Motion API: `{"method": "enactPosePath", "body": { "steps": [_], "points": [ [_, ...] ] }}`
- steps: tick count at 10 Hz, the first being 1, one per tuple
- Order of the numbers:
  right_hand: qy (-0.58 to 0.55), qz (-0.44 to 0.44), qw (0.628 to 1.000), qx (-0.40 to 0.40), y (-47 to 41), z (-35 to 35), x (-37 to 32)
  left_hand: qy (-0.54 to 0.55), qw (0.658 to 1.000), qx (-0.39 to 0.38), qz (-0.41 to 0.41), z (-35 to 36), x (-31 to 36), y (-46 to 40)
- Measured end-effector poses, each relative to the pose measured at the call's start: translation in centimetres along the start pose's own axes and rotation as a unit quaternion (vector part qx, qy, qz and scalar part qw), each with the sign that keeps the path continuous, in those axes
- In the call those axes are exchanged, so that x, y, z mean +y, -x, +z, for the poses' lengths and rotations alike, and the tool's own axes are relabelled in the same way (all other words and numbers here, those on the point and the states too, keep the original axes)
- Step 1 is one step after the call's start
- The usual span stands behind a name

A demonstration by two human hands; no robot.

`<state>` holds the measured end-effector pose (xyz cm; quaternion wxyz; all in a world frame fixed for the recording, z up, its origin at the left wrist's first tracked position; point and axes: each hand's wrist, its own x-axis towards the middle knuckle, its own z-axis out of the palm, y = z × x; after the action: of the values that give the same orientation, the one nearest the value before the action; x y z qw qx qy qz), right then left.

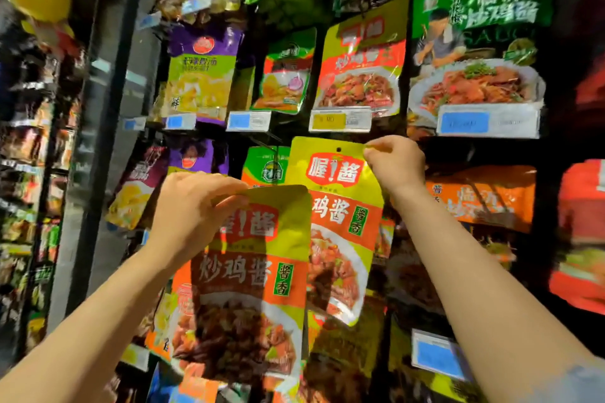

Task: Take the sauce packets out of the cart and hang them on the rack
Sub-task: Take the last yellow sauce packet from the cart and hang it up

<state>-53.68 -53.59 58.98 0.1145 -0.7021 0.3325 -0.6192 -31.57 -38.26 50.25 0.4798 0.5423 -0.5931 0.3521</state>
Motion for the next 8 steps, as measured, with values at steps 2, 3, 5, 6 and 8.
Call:
{"method": "enactPosePath", "body": {
  "steps": [2,3,5,6,8],
  "points": [
    [-0.011,0.035,0.998,0.042,-1.6,3.2,0.4,-0.046,0.997,0.03,0.058,1.7,-1.9,-1.0],
    [-0.014,0.063,0.996,0.054,-2.5,3.6,0.2,-0.031,0.997,0.028,0.057,2.7,-2.6,-1.3],
    [-0.008,0.067,0.997,0.049,-3.2,3.7,1.4,-0.024,0.997,0.049,0.052,4.4,-1.8,-1.2],
    [0.075,0.005,0.996,0.037,-3.3,3.5,1.5,-0.02,0.998,0.048,0.047,4.9,-1.1,-1.4],
    [0.237,-0.112,0.965,0.022,-2.5,3.6,2.8,0.028,0.995,0.068,0.062,4.7,-1.1,-1.4]
  ]
}}
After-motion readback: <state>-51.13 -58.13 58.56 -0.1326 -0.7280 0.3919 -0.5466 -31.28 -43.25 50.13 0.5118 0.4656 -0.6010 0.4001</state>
